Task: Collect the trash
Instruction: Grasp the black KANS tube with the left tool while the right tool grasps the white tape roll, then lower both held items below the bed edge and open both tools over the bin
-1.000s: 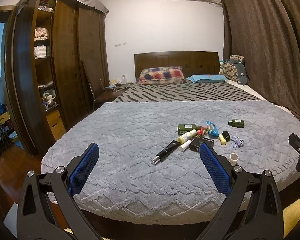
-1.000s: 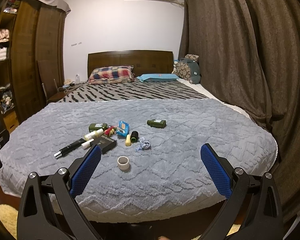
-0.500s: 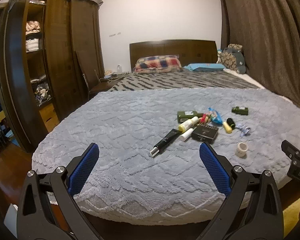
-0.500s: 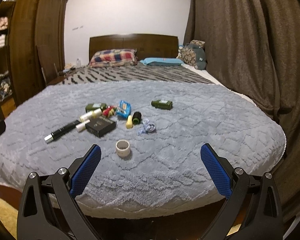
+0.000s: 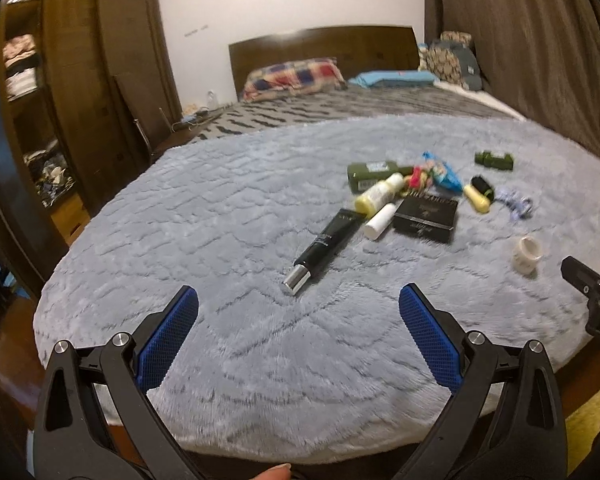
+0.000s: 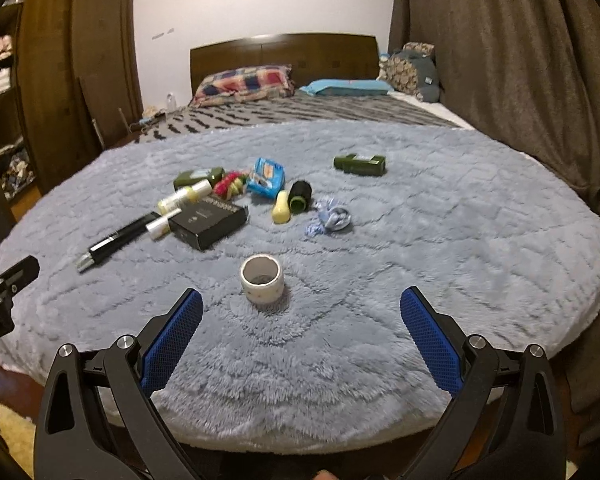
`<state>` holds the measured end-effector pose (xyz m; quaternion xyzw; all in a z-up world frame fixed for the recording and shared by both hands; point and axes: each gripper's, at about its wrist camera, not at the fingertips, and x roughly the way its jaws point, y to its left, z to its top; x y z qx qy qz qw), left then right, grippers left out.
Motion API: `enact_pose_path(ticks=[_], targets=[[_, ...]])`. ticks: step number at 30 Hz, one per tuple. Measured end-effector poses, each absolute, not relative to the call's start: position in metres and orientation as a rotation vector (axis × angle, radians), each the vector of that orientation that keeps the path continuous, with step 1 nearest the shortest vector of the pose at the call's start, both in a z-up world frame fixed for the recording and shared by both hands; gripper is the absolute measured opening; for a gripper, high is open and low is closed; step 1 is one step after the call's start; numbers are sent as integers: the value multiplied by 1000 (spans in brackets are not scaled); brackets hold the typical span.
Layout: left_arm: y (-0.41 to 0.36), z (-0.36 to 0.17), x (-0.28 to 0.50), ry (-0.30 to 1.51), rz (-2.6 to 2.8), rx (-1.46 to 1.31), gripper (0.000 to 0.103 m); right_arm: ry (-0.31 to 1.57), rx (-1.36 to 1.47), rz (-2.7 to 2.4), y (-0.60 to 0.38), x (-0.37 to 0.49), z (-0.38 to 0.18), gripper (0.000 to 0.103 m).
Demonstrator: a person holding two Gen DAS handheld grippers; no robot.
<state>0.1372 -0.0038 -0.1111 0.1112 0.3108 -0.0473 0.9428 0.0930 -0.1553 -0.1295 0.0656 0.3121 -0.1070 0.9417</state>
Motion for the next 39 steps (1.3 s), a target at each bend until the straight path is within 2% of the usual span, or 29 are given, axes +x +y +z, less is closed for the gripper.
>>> enact_pose_path(ticks=[6,11,17,19,23,25,26,28,31,39], targets=[[-2,-135,182,703,-128,236,95,682,119,-168,-150,130,-152,79],[-8,-151,219,736,-145,262,89,695,123,-141,-151,148,-162,67],[-9,-171,254,790,-185,235,75,700,117,-149,-151,164,-170,55],[-10,-176,260,798,-215,225,67,696,108,-154,-151,167,-171,49],[-15,-181,266,792,-238,234,59,681,85,-166,-150,173,-173,38],[-16,-181,265,788,-245,244,50,672,84,-169,-150,174,-174,34],[-17,-182,266,789,-249,245,48,671,82,-172,-149,174,-174,34],[-18,-182,265,795,-276,240,34,673,73,-175,-148,174,-173,34],[-22,-182,261,796,-275,250,28,680,76,-170,-150,172,-170,33],[-24,-176,234,801,-281,218,24,675,110,-160,-157,149,-157,33]])
